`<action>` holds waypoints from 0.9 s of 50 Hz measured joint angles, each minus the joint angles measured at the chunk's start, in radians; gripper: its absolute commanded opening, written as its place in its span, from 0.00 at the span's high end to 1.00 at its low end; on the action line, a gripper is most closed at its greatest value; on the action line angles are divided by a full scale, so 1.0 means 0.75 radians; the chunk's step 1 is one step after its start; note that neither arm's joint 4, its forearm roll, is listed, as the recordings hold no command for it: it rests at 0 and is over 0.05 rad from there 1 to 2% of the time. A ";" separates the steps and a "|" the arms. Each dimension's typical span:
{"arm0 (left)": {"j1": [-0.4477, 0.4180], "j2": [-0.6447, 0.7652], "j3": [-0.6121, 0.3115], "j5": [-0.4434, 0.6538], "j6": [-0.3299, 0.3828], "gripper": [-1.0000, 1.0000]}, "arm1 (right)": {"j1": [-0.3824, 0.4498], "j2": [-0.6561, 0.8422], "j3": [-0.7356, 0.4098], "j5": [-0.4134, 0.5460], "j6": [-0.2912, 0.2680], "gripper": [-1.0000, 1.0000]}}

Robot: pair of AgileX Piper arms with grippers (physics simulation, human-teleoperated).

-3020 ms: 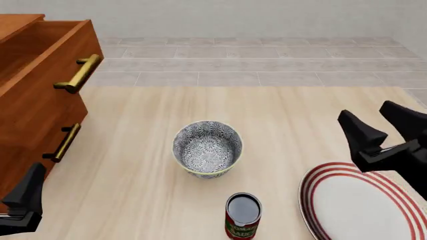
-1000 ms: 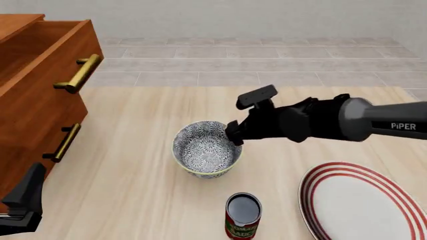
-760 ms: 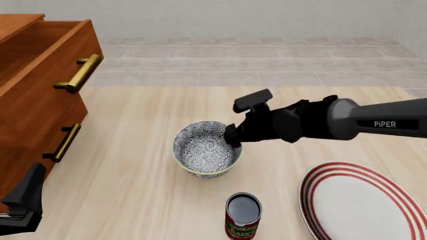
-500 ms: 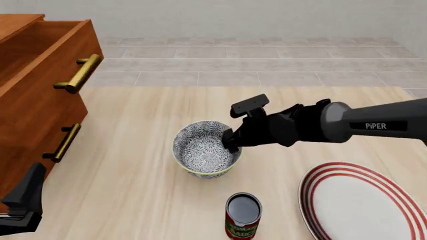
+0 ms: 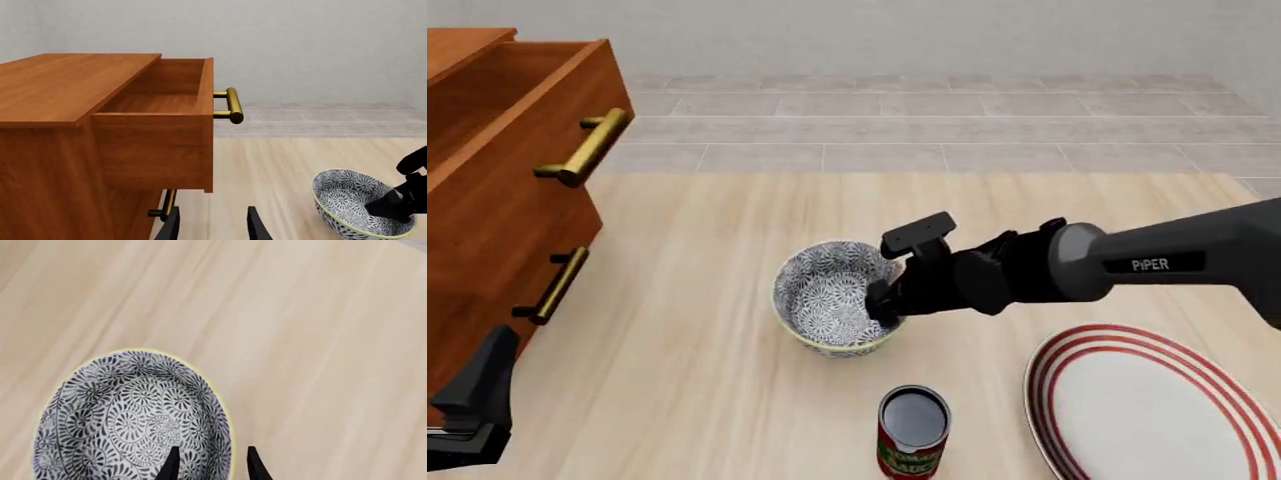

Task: Put the bowl on the plate.

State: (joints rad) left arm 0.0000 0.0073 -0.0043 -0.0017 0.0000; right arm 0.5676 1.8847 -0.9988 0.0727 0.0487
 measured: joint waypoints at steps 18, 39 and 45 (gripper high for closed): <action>0.000 0.000 0.000 0.000 0.000 0.00 | -0.003 -0.019 -0.008 -0.011 -0.017 1.00; 0.000 0.000 0.000 0.000 0.000 0.00 | -0.014 -0.100 -0.053 0.056 -0.042 1.00; 0.000 0.000 0.000 0.000 0.000 0.00 | -0.020 -0.125 -0.070 0.075 -0.044 1.00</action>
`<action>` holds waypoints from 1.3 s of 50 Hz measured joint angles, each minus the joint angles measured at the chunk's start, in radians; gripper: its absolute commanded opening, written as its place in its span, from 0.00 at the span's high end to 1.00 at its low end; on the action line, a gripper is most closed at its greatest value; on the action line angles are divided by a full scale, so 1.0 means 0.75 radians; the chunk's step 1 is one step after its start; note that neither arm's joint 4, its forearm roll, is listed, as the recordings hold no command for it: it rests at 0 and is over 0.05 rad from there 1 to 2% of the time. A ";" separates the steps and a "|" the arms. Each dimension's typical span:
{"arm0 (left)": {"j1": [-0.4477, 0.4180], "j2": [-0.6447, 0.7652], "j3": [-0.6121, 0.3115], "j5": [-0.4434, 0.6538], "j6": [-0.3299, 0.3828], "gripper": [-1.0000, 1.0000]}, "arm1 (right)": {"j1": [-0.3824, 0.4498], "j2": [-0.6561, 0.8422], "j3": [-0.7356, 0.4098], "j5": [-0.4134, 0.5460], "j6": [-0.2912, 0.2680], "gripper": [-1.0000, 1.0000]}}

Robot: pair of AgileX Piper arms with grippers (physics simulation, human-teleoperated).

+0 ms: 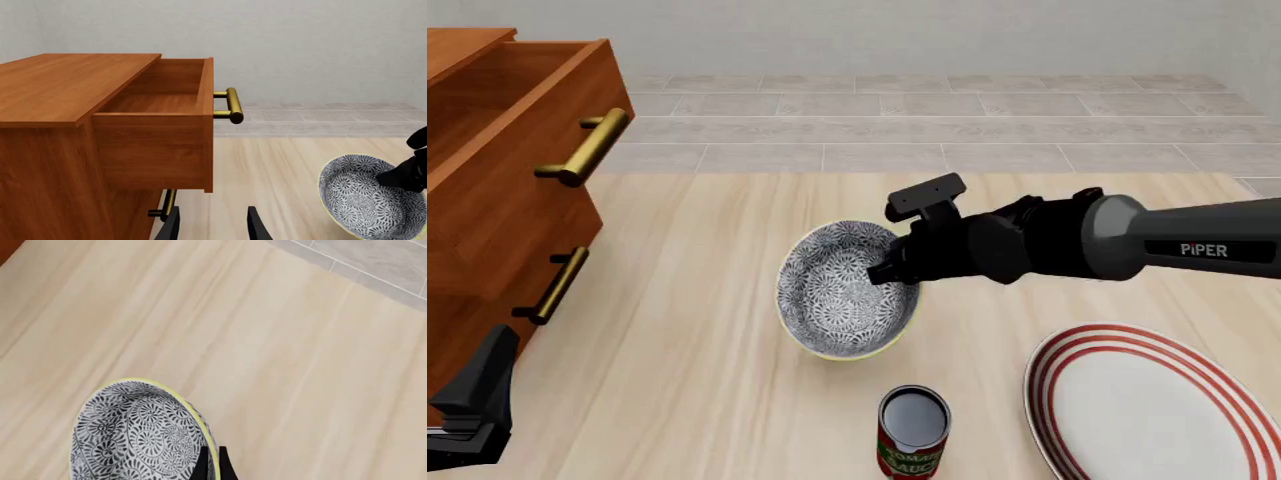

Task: Put the bowl on the plate.

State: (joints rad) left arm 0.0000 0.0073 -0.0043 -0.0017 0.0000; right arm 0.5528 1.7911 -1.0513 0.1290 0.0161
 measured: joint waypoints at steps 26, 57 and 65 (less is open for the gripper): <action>0.000 0.000 0.000 0.000 0.000 0.00 | -0.107 -0.156 0.013 0.043 -0.029 1.00; 0.000 0.000 0.000 0.000 0.000 0.00 | -0.402 -0.573 0.299 0.104 -0.055 1.00; 0.000 0.000 0.000 0.000 0.000 0.00 | -0.476 -0.687 0.368 0.137 -0.056 1.00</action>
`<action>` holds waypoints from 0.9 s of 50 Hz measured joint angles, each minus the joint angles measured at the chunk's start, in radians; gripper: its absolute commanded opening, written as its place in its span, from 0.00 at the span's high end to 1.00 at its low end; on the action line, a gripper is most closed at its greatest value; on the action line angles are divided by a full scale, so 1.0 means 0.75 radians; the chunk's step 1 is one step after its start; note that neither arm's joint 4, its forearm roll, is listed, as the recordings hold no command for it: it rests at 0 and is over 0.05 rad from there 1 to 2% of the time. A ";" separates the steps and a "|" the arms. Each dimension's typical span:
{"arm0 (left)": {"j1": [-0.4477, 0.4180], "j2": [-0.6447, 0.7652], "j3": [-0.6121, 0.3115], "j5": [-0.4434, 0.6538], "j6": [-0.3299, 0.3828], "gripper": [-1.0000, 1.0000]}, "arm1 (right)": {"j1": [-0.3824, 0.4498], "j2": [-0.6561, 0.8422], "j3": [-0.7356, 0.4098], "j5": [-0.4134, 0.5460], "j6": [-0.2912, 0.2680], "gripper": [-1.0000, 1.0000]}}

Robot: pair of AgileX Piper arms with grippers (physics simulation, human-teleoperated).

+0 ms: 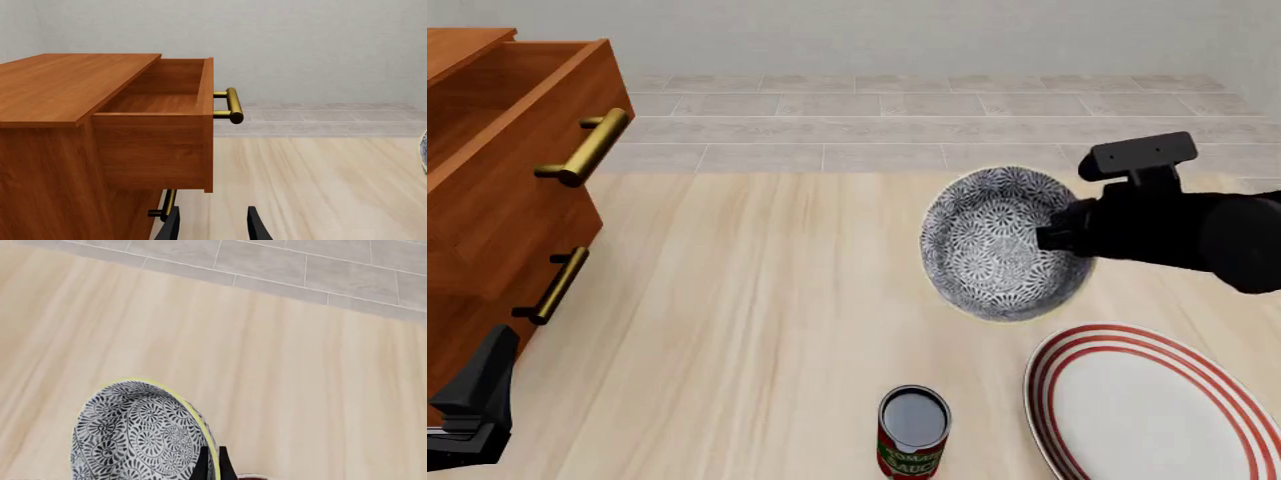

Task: Put the bowl on the plate.

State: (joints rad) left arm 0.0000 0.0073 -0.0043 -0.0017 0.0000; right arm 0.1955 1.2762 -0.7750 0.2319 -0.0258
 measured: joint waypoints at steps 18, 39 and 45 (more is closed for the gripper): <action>0.000 0.000 0.000 0.000 0.000 0.00 | -0.141 -0.242 0.180 0.058 0.036 1.00; 0.000 0.000 0.000 0.000 0.000 0.00 | -0.305 -0.545 0.305 0.259 0.052 1.00; 0.000 0.000 0.000 0.000 0.000 0.00 | -0.344 -0.617 0.339 0.309 0.053 1.00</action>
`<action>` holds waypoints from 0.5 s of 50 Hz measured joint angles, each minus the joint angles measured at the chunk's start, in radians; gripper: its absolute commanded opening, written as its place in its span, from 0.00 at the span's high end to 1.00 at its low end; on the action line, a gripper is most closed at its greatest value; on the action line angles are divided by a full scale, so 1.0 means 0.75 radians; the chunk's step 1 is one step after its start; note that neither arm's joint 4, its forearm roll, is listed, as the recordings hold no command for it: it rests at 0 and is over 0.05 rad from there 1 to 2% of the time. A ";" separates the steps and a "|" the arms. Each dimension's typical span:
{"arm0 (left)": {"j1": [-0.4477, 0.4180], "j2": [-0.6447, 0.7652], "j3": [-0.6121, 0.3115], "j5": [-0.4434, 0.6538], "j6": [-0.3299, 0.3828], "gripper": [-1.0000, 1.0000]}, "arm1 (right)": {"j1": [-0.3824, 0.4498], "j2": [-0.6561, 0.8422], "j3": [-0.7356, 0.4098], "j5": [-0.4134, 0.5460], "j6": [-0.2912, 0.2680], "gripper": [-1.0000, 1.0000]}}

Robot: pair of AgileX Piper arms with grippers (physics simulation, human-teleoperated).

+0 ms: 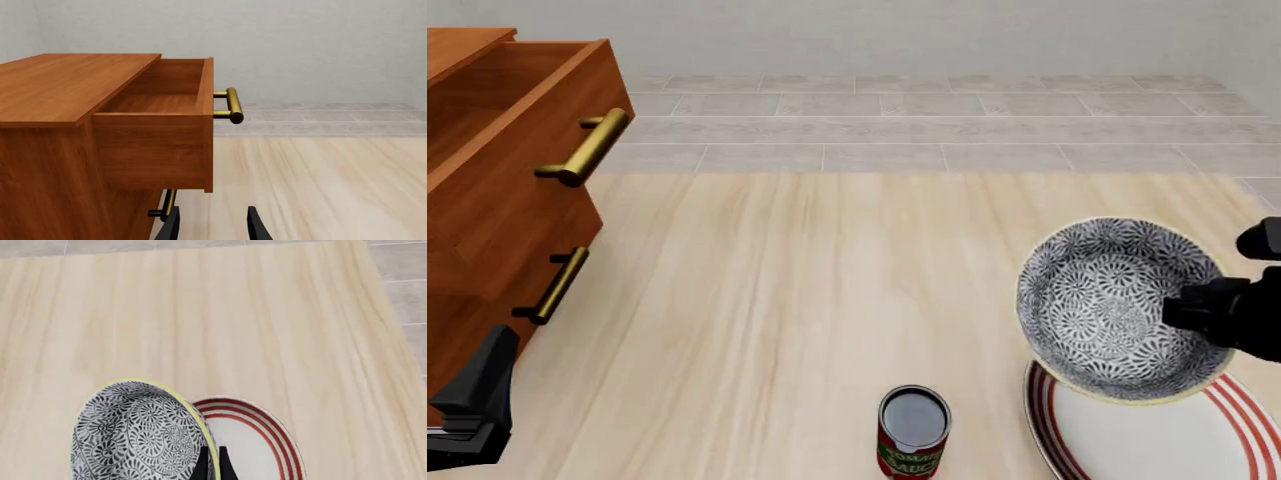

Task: Put the bowl on the plate.

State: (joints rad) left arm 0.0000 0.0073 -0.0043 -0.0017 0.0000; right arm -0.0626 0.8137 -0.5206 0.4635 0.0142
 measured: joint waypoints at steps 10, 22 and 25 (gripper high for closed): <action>0.000 0.000 0.000 0.000 0.000 0.00 | -0.064 -0.073 0.065 0.045 0.001 1.00; 0.000 0.000 0.000 0.000 0.000 0.00 | -0.142 -0.107 0.167 0.039 -0.001 1.00; 0.000 0.000 0.000 0.000 0.000 0.00 | -0.156 -0.110 0.186 0.036 -0.002 1.00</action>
State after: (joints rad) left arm 0.0000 0.0073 -0.0043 -0.0017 0.0000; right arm -0.1799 0.7310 -0.3814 0.4904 0.0127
